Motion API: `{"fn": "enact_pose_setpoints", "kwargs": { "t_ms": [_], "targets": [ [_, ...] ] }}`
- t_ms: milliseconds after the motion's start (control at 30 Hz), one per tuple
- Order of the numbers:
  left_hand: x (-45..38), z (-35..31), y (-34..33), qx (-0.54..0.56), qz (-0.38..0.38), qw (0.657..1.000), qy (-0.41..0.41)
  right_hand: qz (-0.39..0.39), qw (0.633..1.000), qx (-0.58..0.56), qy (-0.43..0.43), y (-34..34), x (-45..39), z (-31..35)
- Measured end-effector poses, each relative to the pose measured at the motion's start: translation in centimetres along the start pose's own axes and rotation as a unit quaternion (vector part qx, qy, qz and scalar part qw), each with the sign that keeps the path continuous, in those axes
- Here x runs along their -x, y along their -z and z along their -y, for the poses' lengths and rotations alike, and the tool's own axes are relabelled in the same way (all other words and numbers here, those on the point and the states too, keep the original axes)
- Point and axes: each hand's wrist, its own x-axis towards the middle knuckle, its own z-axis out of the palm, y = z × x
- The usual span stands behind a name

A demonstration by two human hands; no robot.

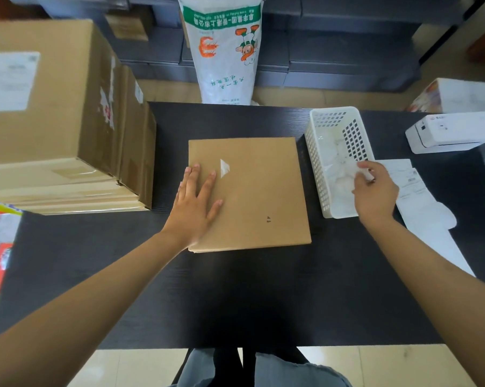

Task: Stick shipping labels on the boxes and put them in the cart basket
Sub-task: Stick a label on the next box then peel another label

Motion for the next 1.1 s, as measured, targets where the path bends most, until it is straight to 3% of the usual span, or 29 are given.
{"fn": "enact_pose_setpoints", "kwargs": {
  "t_ms": [167, 333, 467, 733, 867, 1100],
  "targets": [
    [0.0, 0.0, 0.2, 0.002, 0.002, 1.0, 0.006, -0.004, 0.999, 0.027, -0.044, 0.4, -1.0, -1.3],
    [0.0, -0.3, 0.5, -0.001, 0.01, 1.0, 0.007, 0.214, 0.965, 0.149, -0.04, -0.9, -1.4, -1.6],
    [0.0, -0.4, 0.7, -0.011, 0.019, 1.0, 0.008, 0.141, 0.967, 0.21, 0.032, -1.1, -0.8, -1.0],
    [-0.4, -0.7, 1.2, -0.043, 0.026, 0.999, 0.017, 0.014, 0.964, 0.209, 0.165, -1.8, 1.3, 3.0],
    [-1.0, -1.3, 2.3, -0.114, 0.032, 0.993, 0.02, 0.037, 0.945, 0.215, 0.242, -3.1, 2.6, 6.0],
    [-1.6, -2.8, 5.7, -0.173, 0.041, 0.984, 0.027, 0.162, 0.918, 0.268, 0.245, -4.6, 4.7, 9.2]
  ]
}}
